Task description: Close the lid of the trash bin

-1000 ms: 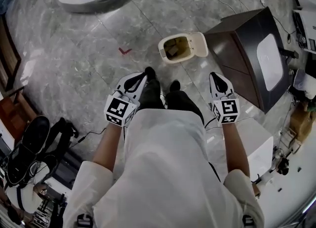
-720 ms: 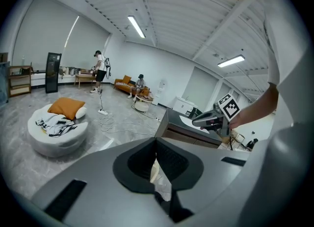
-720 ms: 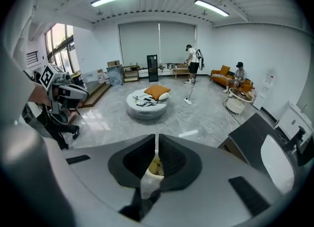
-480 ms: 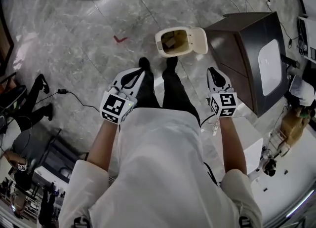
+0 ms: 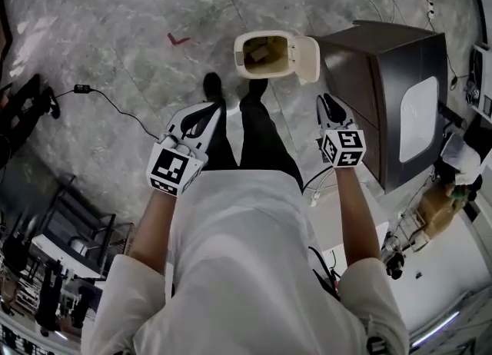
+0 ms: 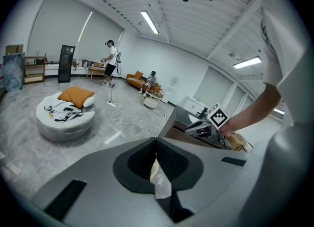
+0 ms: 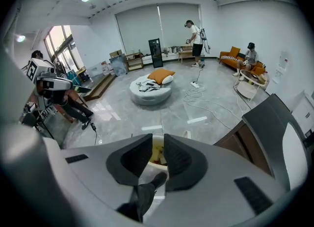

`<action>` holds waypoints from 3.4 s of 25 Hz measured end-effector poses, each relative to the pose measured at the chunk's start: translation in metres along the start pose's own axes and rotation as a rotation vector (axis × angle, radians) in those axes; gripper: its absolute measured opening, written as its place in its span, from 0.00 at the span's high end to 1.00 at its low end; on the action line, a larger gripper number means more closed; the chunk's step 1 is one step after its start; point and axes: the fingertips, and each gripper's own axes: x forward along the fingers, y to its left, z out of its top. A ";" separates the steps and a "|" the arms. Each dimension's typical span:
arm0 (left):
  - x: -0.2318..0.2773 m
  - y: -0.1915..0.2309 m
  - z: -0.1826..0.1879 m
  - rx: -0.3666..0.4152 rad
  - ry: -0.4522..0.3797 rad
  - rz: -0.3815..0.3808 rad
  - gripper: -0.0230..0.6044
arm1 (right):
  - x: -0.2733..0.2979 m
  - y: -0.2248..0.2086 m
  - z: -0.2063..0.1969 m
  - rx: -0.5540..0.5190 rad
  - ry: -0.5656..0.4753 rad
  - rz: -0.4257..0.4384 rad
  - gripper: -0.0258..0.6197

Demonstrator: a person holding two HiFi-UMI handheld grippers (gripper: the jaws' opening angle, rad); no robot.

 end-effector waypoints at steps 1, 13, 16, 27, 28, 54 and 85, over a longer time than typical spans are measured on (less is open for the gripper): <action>0.002 -0.002 -0.003 -0.009 0.004 0.007 0.94 | 0.005 -0.006 -0.004 -0.001 0.010 0.006 0.86; 0.045 -0.016 -0.024 -0.037 0.015 0.029 0.94 | 0.075 -0.059 -0.052 -0.023 0.145 0.055 0.72; 0.051 -0.017 -0.028 -0.047 0.015 0.039 0.94 | 0.090 -0.068 -0.064 -0.021 0.178 0.063 0.71; 0.064 -0.024 -0.057 -0.118 0.031 0.080 0.93 | 0.142 -0.103 -0.099 -0.013 0.269 0.061 0.71; 0.064 -0.024 -0.059 -0.127 0.033 0.083 0.94 | 0.145 -0.105 -0.100 -0.010 0.273 0.061 0.71; 0.059 0.005 -0.093 -0.218 0.026 0.116 0.94 | 0.184 -0.045 -0.103 -0.058 0.267 0.139 0.67; 0.055 0.040 -0.154 -0.312 0.043 0.182 0.94 | 0.239 0.045 -0.115 -0.102 0.256 0.309 0.69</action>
